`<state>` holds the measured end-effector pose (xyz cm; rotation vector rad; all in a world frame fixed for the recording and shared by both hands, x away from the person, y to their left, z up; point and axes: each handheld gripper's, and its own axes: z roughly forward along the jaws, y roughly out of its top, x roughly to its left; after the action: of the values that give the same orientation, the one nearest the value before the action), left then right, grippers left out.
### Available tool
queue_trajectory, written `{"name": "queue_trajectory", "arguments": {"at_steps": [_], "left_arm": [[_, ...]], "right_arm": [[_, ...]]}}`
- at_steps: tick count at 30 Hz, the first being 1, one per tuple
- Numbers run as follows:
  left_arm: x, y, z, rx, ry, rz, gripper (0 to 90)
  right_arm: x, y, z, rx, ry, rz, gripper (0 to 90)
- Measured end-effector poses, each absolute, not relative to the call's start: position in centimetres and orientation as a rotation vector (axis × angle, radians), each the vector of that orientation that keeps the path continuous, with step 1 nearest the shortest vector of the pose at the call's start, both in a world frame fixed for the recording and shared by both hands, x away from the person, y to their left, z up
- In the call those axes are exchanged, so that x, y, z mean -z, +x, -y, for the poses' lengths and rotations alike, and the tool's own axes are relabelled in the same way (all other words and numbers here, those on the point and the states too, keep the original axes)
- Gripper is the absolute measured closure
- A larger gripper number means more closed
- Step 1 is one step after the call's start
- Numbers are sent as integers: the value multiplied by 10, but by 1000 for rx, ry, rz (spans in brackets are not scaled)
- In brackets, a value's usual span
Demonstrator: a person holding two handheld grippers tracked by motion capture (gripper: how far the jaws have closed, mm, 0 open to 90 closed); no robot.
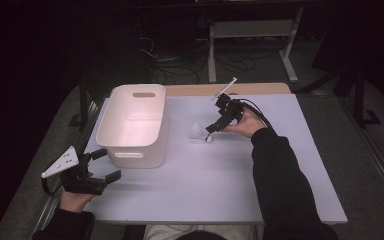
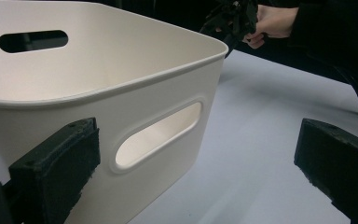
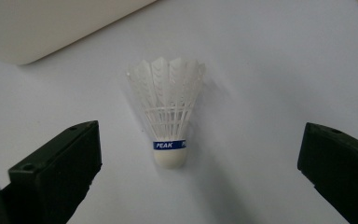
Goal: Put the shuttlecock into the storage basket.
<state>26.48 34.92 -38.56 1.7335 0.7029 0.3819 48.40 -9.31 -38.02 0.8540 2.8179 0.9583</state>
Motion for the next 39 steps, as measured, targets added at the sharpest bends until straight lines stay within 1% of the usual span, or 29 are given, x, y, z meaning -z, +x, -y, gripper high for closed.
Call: {"name": "queue_trajectory", "arguments": {"at_steps": [19,28,32,34,36,37,39], "left_arm": [[386,265,-349,-379,1736,-702,0],[386,264,-350,-379,1732,-705,0],[386,265,-349,-378,1735,-704,0],[386,265,-349,-376,1732,-704,0],[386,264,-349,-375,1732,-703,0],[386,265,-349,-375,1734,-702,0],[386,265,-349,-375,1734,-703,0]], "right_arm": [[412,488,84,-894,856,-2885,0],[421,485,78,-850,840,-2914,0],[423,484,76,-862,827,-2934,69],[424,483,76,-875,810,-2943,124],[424,483,76,-877,799,-2943,139],[424,482,77,-881,780,-2943,185],[423,481,76,-883,771,-2944,215]]}}
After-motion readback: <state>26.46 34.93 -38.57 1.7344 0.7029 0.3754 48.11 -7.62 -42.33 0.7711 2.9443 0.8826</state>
